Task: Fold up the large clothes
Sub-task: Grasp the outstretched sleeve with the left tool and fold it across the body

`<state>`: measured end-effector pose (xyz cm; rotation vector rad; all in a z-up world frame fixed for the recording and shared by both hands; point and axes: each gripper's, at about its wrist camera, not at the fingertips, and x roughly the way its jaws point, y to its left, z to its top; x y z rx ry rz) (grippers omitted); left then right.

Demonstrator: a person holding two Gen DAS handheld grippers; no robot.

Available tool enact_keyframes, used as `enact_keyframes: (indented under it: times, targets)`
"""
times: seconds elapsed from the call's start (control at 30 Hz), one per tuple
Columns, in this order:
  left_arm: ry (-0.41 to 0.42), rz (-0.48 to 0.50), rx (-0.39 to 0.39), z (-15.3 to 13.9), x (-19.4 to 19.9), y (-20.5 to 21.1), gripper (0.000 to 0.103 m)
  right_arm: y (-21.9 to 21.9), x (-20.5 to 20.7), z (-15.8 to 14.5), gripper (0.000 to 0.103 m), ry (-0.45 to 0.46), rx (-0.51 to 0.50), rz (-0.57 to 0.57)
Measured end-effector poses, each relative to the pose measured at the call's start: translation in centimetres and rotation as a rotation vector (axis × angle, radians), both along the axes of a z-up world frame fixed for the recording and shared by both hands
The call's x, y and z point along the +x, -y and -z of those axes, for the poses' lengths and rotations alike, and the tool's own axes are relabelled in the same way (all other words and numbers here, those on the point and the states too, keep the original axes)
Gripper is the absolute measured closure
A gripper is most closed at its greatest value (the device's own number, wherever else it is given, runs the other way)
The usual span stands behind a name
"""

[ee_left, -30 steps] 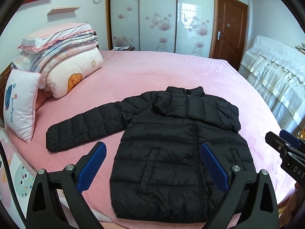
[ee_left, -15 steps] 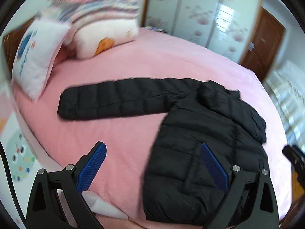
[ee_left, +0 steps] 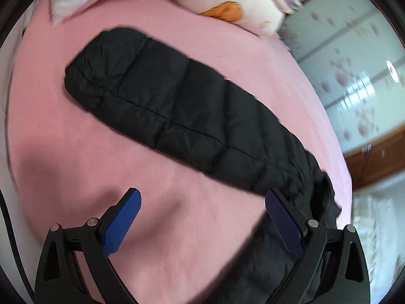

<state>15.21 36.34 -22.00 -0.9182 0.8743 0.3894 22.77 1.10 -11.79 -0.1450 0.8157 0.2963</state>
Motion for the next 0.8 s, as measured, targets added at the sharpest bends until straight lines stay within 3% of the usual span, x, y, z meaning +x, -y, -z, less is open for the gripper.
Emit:
enact_keyframes:
  times: [0.2,0.3,0.33,0.37,0.43,0.47,0.53,0.57,0.63,0.8]
  targets:
    - [0.011,-0.183,-0.164,6.0,1.7,-3.4,0.009,-2.1,2.1,3.0,0.040,-0.070,0.019,-0.037]
    - [0.049,-0.244,-0.155,6.4,2.4,-3.8,0.009,-2.6,2.5,4.6,0.040,-0.104,0.013,-0.056]
    - [0.065,-0.266,-0.144,6.3,2.8,-3.8,0.014,-2.6,2.7,4.9,0.040,-0.111,0.011,-0.057]
    - [0.074,-0.285,-0.135,6.3,3.2,-3.8,0.019,-2.4,2.8,5.4,0.040,-0.123,0.012,-0.057]
    - [0.061,-0.317,-0.122,6.7,4.2,-4.1,0.050,-2.1,3.1,5.9,0.040,-0.134,0.021,-0.053]
    - [0.048,-0.329,-0.122,6.9,4.5,-4.2,0.059,-1.7,3.2,6.1,0.040,-0.139,0.027,-0.047]
    - [0.038,-0.369,-0.152,7.4,5.2,-4.6,0.090,-1.1,3.5,6.4,0.040,-0.144,0.036,-0.037]
    - [0.048,-0.382,-0.177,7.4,5.6,-4.6,0.092,-0.6,3.6,6.5,0.040,-0.147,0.044,-0.029]
    - [0.036,-0.399,-0.149,6.5,6.3,-4.1,0.096,0.2,3.8,6.5,0.040,-0.149,0.053,-0.018]
    - [0.123,-0.323,0.104,-0.8,9.3,-0.3,0.097,3.5,4.0,6.0,0.040,-0.143,0.097,0.039]
